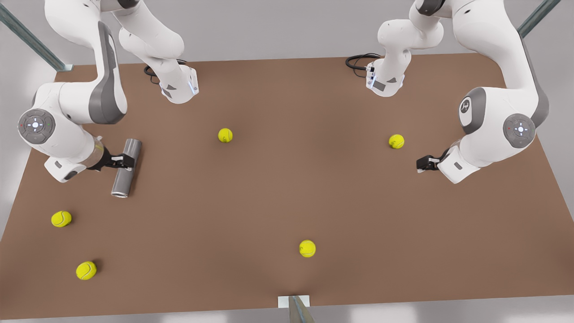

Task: Put the tennis tube upright

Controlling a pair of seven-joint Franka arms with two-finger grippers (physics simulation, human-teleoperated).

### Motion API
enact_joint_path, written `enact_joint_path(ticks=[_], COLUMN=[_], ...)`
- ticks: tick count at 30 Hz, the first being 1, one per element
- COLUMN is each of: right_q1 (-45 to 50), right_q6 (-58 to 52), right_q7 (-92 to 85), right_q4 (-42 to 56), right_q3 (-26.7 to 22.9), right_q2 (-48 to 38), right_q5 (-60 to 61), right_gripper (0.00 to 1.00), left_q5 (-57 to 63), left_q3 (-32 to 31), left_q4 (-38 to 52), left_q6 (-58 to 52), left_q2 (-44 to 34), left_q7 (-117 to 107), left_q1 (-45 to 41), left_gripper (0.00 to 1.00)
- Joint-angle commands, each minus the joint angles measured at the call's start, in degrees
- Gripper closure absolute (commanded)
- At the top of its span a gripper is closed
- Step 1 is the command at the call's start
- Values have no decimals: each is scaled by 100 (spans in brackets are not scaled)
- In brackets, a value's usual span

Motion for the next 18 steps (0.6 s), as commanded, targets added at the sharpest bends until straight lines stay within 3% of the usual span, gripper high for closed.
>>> enact_joint_path(ticks=[1,11,14,18], right_q1=[14,-689,-1566,-2244], right_q6=[0,9,325,1564], right_q7=[0,-264,-554,-1231], right_q4=[0,-351,-360,-1607], right_q3=[1,10,9,27], right_q2=[-1,-18,692,536], right_q5=[0,26,44,18], right_gripper=[0,0,0,0], left_q5=[3,-67,-67,-67], left_q3=[0,-18,-18,-9], left_q4=[0,0,0,0], left_q6=[0,-228,-167,-228], left_q2=[0,-97,-115,-115], left_q7=[0,-316,-325,-352], left_q1=[-1,-1,-1,-27], left_gripper=[1,1,1,1])
